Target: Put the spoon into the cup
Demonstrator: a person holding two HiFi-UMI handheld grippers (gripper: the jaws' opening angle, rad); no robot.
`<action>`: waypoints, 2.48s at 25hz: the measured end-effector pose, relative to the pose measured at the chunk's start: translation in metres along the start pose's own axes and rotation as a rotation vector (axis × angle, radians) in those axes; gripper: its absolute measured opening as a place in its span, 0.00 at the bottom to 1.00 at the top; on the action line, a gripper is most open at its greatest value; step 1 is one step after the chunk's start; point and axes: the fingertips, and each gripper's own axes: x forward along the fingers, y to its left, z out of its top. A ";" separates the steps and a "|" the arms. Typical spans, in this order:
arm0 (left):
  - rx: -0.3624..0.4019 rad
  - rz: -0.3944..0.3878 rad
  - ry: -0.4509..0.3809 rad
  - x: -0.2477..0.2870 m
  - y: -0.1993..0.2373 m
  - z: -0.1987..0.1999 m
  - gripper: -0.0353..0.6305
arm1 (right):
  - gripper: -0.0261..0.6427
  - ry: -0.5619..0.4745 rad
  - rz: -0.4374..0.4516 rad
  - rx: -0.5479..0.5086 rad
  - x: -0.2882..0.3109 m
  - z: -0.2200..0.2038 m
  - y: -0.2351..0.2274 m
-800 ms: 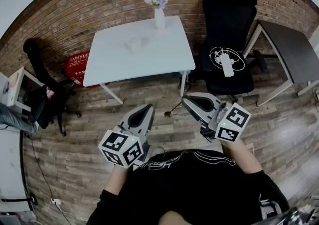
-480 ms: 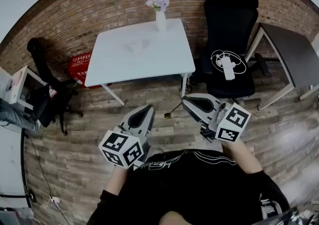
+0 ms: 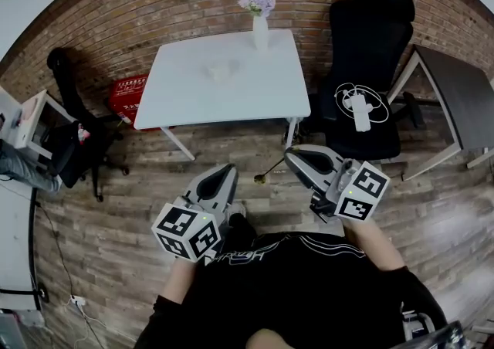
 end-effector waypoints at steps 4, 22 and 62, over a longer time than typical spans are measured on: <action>-0.012 0.002 -0.004 0.011 0.018 -0.003 0.06 | 0.04 0.017 -0.004 -0.004 0.012 -0.010 -0.014; -0.055 -0.057 0.040 0.098 0.200 0.040 0.06 | 0.04 0.032 -0.100 0.037 0.164 -0.013 -0.141; -0.131 -0.185 0.195 0.277 0.495 0.103 0.06 | 0.04 0.044 -0.339 0.068 0.415 0.016 -0.408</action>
